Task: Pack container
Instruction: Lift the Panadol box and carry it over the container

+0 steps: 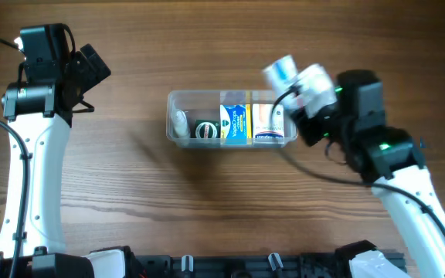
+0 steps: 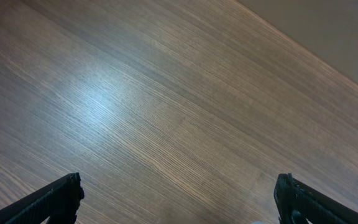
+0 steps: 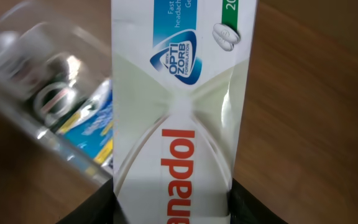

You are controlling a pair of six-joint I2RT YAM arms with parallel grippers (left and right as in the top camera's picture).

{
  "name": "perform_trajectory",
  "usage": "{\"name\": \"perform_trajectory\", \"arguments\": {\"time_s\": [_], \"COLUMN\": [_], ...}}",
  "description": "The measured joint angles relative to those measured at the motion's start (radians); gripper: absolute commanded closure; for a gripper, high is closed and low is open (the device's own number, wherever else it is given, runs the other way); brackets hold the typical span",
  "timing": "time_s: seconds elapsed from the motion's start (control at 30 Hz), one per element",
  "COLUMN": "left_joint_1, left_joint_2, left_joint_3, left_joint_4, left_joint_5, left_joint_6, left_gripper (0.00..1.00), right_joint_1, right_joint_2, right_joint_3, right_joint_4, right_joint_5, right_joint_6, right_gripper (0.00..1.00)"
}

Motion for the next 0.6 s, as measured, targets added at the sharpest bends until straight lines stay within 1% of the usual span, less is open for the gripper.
{"name": "perform_trajectory", "arguments": {"time_s": [0.1, 0.2, 0.4, 0.6], "left_joint_1": [0.000, 0.000, 0.000, 0.000], "left_joint_2": [0.000, 0.000, 0.000, 0.000], "left_joint_3": [0.000, 0.000, 0.000, 0.000], "left_joint_4": [0.000, 0.000, 0.000, 0.000], "left_joint_5": [0.000, 0.000, 0.000, 0.000], "left_joint_6": [0.000, 0.000, 0.000, 0.000], "left_gripper": [0.00, 0.00, 0.00, 0.00], "right_joint_1": [0.076, 0.110, 0.117, 0.117], "right_joint_2": [0.006, 0.023, 0.083, 0.179], "right_joint_3": [0.000, 0.000, 0.000, 0.000], "right_joint_4": [-0.003, -0.003, -0.003, 0.003], "right_joint_5": [0.008, 0.030, 0.056, 0.064], "right_joint_6": [-0.065, -0.108, -0.197, -0.320], "right_gripper": [0.50, 0.50, 0.51, 0.51]}}
